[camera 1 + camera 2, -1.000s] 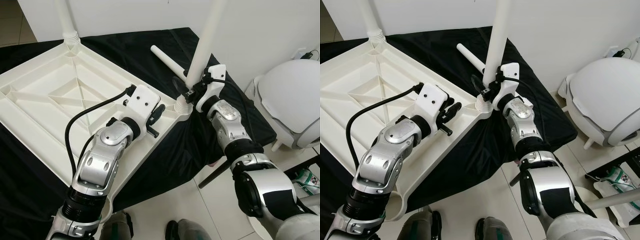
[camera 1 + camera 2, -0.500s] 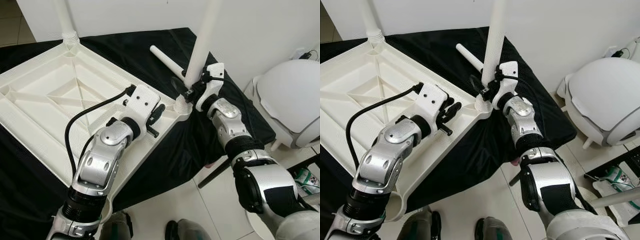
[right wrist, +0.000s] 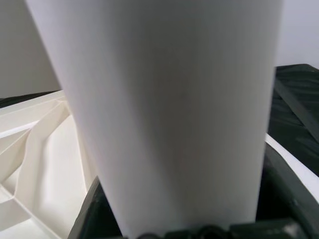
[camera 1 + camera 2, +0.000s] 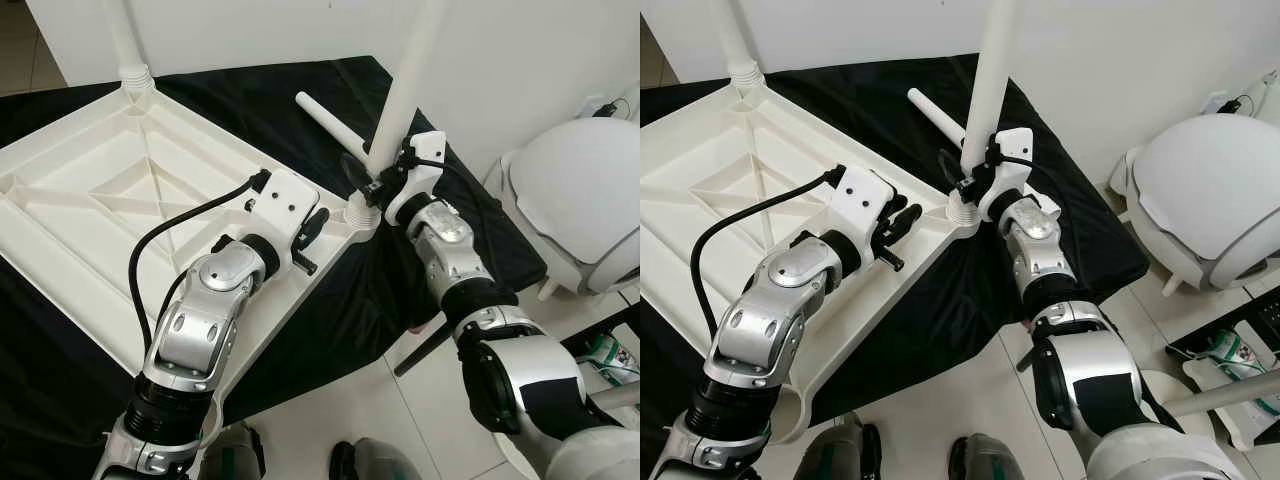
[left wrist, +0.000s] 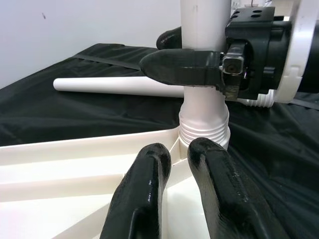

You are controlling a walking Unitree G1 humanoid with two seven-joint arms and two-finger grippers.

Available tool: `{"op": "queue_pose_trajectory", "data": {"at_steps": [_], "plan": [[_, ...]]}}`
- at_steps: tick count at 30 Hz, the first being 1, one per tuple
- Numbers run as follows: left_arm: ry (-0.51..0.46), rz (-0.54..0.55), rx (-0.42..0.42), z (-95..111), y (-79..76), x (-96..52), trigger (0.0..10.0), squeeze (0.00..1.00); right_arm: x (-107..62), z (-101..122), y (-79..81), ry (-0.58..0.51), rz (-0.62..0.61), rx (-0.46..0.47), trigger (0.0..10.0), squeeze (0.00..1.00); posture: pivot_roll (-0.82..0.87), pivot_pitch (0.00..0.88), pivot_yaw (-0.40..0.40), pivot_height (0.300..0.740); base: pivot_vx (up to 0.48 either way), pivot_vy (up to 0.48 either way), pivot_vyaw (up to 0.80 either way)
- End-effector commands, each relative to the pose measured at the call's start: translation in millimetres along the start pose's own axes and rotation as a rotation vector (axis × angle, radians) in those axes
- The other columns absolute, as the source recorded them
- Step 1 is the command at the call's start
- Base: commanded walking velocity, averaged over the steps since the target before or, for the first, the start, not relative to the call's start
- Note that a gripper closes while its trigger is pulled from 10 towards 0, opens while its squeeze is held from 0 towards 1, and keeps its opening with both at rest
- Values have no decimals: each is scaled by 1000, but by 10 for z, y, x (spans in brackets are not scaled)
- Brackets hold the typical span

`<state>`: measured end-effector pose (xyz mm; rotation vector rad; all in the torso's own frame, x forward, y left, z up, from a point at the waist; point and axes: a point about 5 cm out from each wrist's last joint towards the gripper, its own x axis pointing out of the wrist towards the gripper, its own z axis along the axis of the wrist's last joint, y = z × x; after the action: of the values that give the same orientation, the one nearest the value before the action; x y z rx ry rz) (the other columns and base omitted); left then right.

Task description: Building children table

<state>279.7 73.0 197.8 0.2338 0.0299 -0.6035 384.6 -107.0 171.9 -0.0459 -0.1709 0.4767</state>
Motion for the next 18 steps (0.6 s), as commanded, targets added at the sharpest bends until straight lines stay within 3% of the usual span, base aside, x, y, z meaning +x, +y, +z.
{"op": "queue_pose_trajectory", "data": {"at_steps": [1,15,18], "plan": [[16,52,2,-26,14,-5,10000,0,-121,-313,7,151,-30,35,10000,0,26,66,-52,740,0,0,0],[15,53,2,-25,10,-15,10000,0,-73,-324,126,142,-116,65,10000,0,31,66,-53,740,0,0,0],[16,53,0,-28,9,-20,10000,0,-76,-323,156,128,-186,57,10000,0,30,66,-53,740,0,0,0]]}}
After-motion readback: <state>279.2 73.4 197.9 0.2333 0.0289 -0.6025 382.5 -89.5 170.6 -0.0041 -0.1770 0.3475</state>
